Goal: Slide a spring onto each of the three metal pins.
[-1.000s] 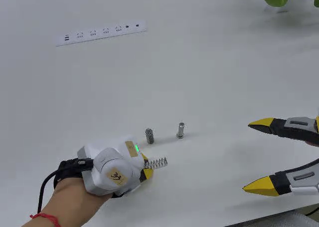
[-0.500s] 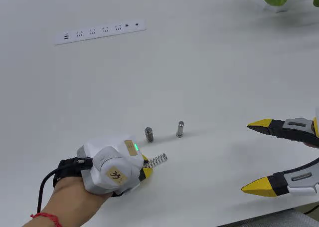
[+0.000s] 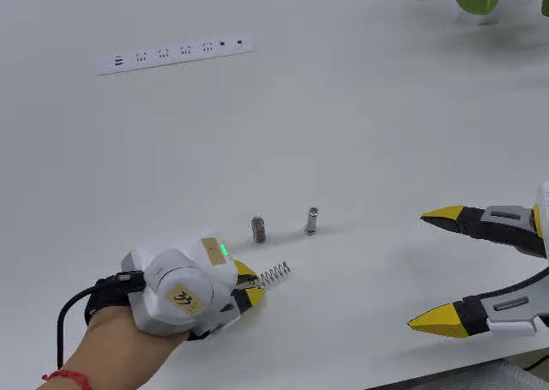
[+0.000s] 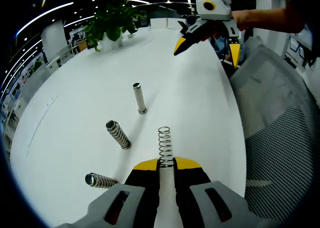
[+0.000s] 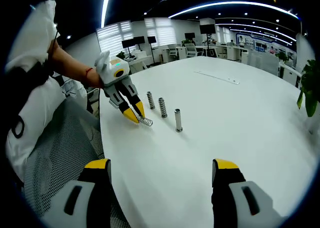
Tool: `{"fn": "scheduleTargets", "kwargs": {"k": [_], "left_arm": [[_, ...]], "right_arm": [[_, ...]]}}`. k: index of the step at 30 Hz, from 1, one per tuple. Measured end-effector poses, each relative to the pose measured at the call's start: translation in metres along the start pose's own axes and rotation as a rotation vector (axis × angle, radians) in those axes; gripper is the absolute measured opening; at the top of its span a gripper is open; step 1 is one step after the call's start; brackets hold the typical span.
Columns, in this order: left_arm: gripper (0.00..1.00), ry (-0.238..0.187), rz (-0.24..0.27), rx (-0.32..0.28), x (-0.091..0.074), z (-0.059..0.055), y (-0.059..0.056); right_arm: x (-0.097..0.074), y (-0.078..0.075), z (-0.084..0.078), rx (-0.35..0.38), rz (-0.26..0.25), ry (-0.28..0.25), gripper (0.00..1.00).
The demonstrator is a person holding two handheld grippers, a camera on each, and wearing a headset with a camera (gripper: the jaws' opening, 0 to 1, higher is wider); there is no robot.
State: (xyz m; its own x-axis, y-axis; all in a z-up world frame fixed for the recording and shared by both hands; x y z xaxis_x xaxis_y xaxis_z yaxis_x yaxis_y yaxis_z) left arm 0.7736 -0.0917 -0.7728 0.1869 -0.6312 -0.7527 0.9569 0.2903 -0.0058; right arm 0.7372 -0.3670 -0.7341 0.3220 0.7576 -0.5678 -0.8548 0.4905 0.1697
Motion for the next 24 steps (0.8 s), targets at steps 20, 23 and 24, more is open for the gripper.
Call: {"fn": "scheduleTargets", "kwargs": {"k": [20, 23, 24], "left_arm": [[0.10, -0.332, 0.052, -0.119, -0.069, 0.046, -0.004], [0.10, -0.400, 0.057, -0.140, -0.081, 0.056, -0.005], [0.10, -0.426, 0.056, -0.151, -0.086, 0.060, -0.006]], "right_arm": [[0.006, 0.024, 0.090, 0.134, 0.029, -0.339, 0.73], [0.009, 0.029, 0.108, 0.166, 0.037, -0.439, 0.70], [0.010, 0.031, 0.115, 0.185, 0.038, -0.482, 0.69]]}}
Point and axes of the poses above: the centre of the closed fingertips' face, and the gripper's own axes: x roughly forward along the fingers, y roughly to its left, z roughly out of its top, the point moved 9 cm from there along -x, roughly backward along the fingers
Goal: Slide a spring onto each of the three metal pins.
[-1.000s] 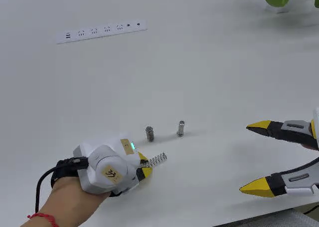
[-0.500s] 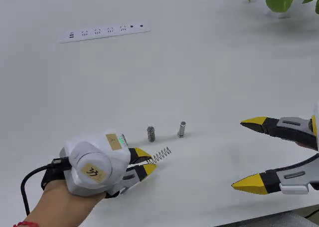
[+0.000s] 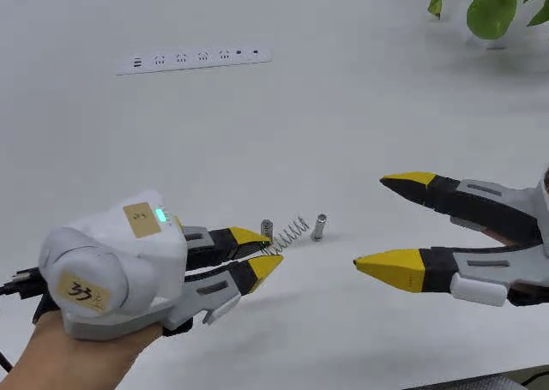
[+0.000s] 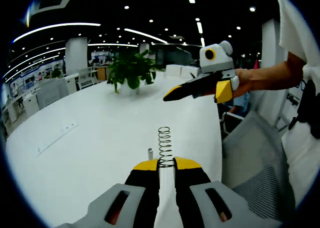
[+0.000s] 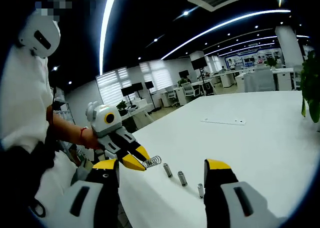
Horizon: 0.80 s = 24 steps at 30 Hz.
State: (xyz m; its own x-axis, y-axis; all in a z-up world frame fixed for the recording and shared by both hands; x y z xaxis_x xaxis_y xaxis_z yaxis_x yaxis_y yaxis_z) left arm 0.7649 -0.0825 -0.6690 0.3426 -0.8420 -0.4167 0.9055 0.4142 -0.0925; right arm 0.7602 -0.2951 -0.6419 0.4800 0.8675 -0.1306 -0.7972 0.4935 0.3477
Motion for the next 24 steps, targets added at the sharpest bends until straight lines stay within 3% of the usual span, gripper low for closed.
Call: {"fn": "scheduleTargets", "kwargs": {"k": [6, 11, 13, 24], "left_arm": [[0.10, -0.094, -0.007, -0.027, -0.009, 0.020, -0.006], [0.10, -0.156, -0.011, -0.044, -0.015, 0.031, -0.009], [0.10, -0.179, -0.013, -0.056, -0.016, 0.034, -0.009], [0.10, -0.239, -0.030, -0.065, -0.018, 0.043, -0.012]], "right_arm": [[0.013, 0.007, 0.013, 0.052, 0.007, -0.077, 0.54], [0.019, 0.011, 0.021, 0.085, 0.026, -0.091, 0.36], [0.021, 0.013, 0.023, 0.104, 0.035, -0.099, 0.34], [0.027, 0.021, 0.027, 0.137, 0.067, -0.085, 0.22]]}}
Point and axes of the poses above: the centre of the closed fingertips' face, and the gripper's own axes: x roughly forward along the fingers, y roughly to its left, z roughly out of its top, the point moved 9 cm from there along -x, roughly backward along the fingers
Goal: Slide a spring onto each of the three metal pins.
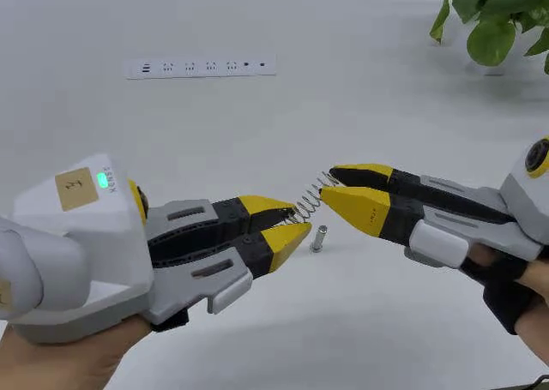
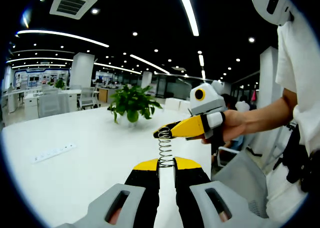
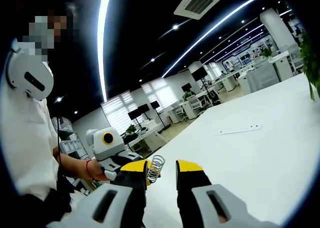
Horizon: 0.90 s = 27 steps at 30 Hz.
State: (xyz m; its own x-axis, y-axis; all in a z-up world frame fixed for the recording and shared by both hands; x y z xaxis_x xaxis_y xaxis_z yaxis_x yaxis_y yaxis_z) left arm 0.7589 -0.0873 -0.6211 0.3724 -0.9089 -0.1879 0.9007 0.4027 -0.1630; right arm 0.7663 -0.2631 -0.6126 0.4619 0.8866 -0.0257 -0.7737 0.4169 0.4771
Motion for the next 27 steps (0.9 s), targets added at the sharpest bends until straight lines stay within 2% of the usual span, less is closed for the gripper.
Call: {"fn": "scheduleTargets", "kwargs": {"k": [3, 13, 20, 27], "left_arm": [[0.10, -0.005, -0.005, 0.001, 0.001, 0.001, -0.001], [0.10, -0.007, -0.015, 0.004, 0.002, 0.000, -0.003], [0.10, 0.003, -0.024, 0.016, 0.003, 0.000, -0.005], [0.11, 0.028, -0.027, 0.035, 0.005, -0.003, -0.006]], "right_arm": [[0.000, 0.002, 0.001, 0.011, 0.013, -0.008, 0.17], [0.001, 0.006, 0.001, 0.042, 0.027, -0.006, 0.13], [0.002, 0.011, 0.003, 0.005, 0.030, 0.017, 0.12], [0.003, 0.015, 0.004, -0.060, 0.031, 0.074, 0.12]]}}
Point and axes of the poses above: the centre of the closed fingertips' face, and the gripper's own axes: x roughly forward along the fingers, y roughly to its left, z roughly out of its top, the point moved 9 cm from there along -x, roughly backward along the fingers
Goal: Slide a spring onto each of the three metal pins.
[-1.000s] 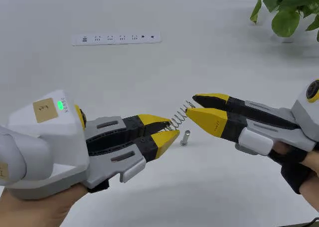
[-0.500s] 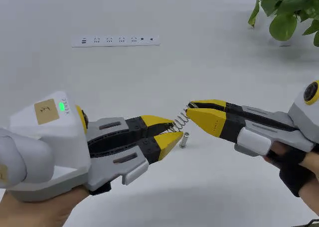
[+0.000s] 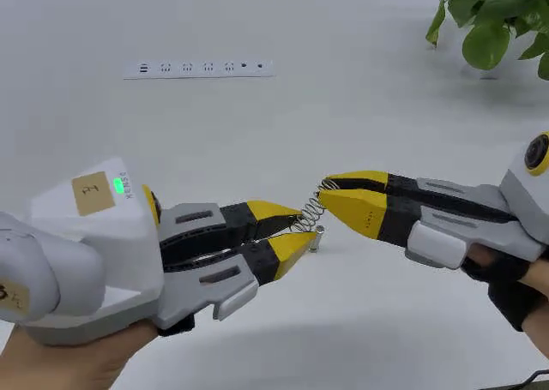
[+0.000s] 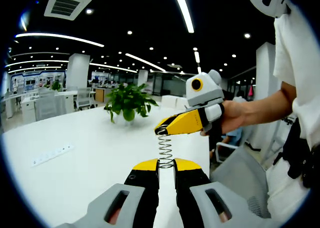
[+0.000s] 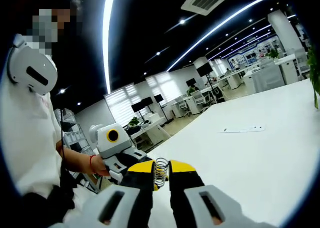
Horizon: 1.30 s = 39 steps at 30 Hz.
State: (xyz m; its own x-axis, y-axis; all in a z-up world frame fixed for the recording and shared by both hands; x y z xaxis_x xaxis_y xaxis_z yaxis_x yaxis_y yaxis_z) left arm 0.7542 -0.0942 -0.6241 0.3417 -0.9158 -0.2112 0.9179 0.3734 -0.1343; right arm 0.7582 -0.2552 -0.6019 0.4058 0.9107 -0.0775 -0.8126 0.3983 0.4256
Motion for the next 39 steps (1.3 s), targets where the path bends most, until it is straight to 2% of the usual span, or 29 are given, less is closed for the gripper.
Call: {"fn": "scheduleTargets", "kwargs": {"k": [14, 34, 38, 39], "left_arm": [[0.12, 0.045, -0.012, 0.033, 0.0022, -0.0056, -0.0010], [0.10, 0.053, -0.018, 0.024, 0.0024, -0.0091, -0.0007], [0.10, 0.056, -0.022, 0.027, 0.0029, -0.0095, -0.0009], [0.10, 0.061, -0.025, 0.030, 0.0032, -0.0099, -0.0010]], "right_arm": [[0.0074, 0.0080, 0.0034, -0.155, 0.015, 0.115, 0.12], [0.0068, 0.0073, 0.0031, -0.195, 0.015, 0.156, 0.12], [0.0059, 0.0063, 0.0045, -0.197, 0.019, 0.170, 0.17], [0.0054, 0.0061, 0.0048, -0.202, 0.028, 0.191, 0.19]]}}
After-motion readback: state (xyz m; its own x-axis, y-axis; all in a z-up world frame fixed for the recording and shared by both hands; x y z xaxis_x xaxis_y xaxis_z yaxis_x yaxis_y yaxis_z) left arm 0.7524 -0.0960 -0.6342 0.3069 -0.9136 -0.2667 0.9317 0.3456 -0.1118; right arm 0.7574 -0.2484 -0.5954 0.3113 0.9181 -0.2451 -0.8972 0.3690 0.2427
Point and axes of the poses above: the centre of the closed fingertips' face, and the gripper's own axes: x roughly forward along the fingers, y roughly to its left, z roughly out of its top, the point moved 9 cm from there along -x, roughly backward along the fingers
